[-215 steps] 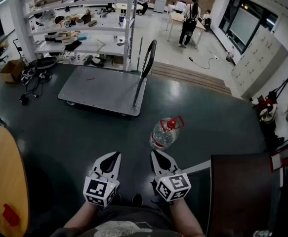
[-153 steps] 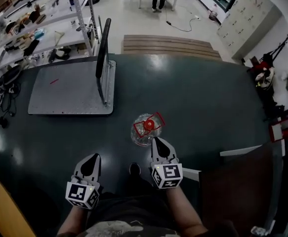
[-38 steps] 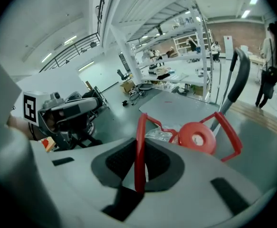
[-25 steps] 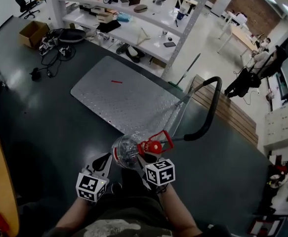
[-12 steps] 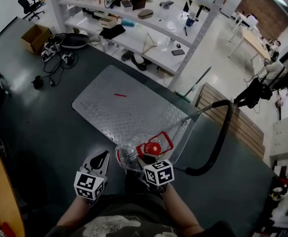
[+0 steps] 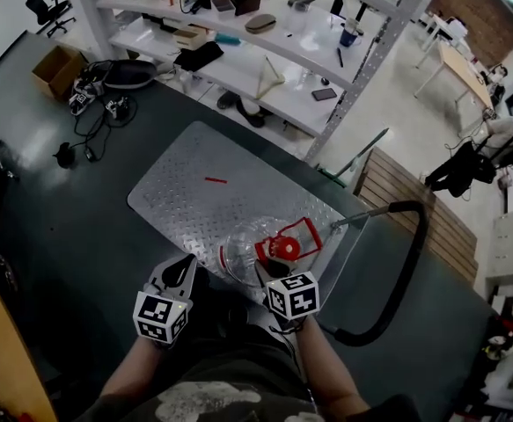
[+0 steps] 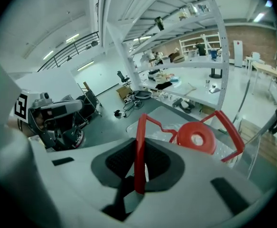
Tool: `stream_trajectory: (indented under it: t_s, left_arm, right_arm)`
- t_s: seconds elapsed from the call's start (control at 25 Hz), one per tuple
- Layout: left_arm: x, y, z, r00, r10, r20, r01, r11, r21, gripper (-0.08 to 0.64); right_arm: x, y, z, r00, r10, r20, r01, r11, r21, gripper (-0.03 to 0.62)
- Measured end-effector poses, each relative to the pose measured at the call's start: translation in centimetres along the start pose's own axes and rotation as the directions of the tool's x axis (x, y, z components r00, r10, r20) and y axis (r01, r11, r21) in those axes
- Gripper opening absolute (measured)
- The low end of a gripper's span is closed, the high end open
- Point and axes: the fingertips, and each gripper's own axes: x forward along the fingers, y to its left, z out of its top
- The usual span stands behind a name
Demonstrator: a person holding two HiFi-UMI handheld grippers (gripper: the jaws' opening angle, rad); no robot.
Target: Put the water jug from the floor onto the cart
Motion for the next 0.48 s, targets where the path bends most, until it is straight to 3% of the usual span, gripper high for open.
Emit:
stream_trajectory:
  t_s: [0.2, 0.48]
  left_arm:
    - [4.7, 4.1, 2.2, 0.996, -0.082, -0.025, 0.083, 0.996, 0.038, 0.006]
    - [10.3, 10.1, 5.8, 0.975, -0.211, -0.076, 0.218, 0.97, 0.104, 0.007]
  right_arm:
    - [4.0, -3.0, 3.5, 0.995, -0.101, -0.002, 0.101, 0.994, 0.039, 0.034]
    - [8.8, -7.2, 7.2, 0.97, -0.242, -0.032, 0.244, 0.962, 0.122, 0.035]
